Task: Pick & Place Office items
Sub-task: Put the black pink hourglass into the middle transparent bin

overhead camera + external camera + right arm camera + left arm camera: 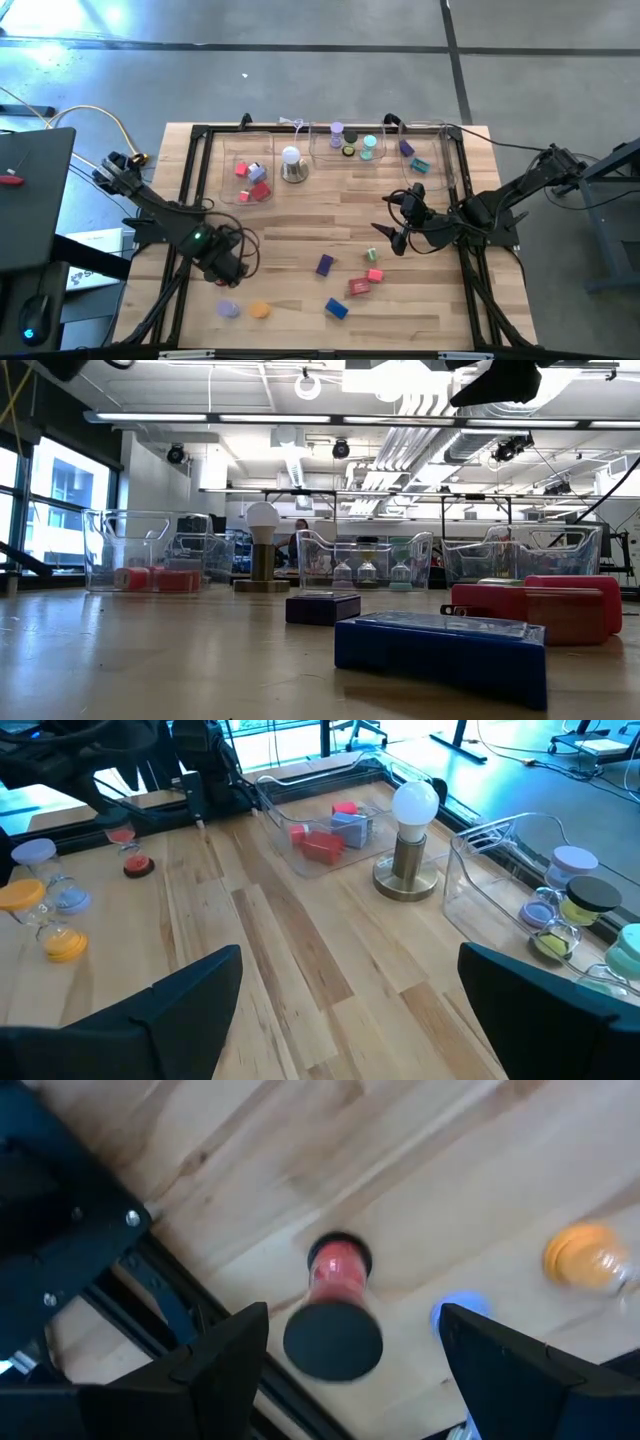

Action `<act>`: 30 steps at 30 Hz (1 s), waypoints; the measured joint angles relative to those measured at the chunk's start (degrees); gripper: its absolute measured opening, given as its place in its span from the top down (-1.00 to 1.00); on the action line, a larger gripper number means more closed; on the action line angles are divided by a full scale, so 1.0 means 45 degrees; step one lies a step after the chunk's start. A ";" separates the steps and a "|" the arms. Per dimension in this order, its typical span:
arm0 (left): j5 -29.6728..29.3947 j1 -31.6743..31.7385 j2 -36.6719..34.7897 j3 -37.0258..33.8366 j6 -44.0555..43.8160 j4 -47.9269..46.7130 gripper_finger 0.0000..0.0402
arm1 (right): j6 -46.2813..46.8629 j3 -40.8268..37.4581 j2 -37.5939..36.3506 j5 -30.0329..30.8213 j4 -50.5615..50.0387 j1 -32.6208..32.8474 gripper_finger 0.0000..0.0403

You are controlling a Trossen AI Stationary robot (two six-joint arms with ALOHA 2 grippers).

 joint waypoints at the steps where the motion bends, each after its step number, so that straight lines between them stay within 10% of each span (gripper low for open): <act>1: -0.0057 -0.0194 0.0000 0.0000 -0.0084 0.0018 -0.43 | -0.0004 0.0000 0.0000 0.0000 0.0000 0.0000 -0.79; 30: -0.1369 -0.1954 0.0005 -0.0194 -0.1793 0.0256 -0.26 | -0.1102 0.0005 0.1647 -0.0698 0.0662 -0.0002 -0.79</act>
